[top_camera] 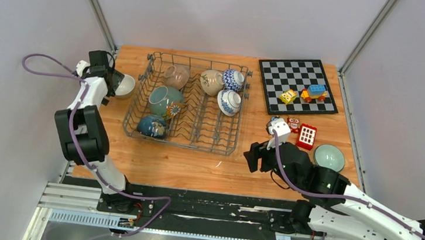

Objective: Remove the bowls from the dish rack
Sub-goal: Place the bowl at the center of the board, then pick up the bowl from the dish rack.

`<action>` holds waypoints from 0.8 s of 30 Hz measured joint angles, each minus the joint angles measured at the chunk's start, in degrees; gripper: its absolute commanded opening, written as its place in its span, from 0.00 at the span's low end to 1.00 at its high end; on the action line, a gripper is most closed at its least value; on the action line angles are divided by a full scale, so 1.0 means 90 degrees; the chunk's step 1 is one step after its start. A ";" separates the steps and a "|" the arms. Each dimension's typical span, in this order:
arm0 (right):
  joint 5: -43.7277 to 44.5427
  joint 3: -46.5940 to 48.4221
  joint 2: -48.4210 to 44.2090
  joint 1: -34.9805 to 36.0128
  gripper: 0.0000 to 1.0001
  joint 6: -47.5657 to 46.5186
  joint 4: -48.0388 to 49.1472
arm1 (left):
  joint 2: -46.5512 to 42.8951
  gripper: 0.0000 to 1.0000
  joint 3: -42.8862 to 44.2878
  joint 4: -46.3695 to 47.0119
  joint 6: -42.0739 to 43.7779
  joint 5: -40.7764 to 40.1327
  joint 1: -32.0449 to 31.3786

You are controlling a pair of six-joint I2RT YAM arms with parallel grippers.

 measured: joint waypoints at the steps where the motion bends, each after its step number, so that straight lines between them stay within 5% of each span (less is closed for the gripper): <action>1: 0.0000 0.0036 0.0029 0.0000 0.73 -0.0029 -0.0010 | -0.0231 1.00 -0.0121 -0.0002 0.0041 0.0024 0.0000; 9: -0.0061 0.1166 0.1037 0.0000 0.72 -0.0304 -0.0002 | -0.2424 1.00 -0.0850 0.0005 0.0789 0.0090 -0.0515; 14: -0.0104 0.2011 0.1826 -0.0136 0.71 -0.0512 0.0027 | -0.3478 1.00 -0.0862 0.0488 0.1605 0.0134 -0.2523; 18: -0.0318 0.2633 0.2438 -0.0850 0.71 -0.0459 0.0117 | -0.3679 1.00 -0.0913 0.0998 0.2135 0.0595 -0.3708; 24: -0.1146 0.2722 0.3288 -0.2339 0.64 -0.0010 0.0680 | -0.2883 1.00 -0.0894 0.1848 0.2489 0.1923 -0.4180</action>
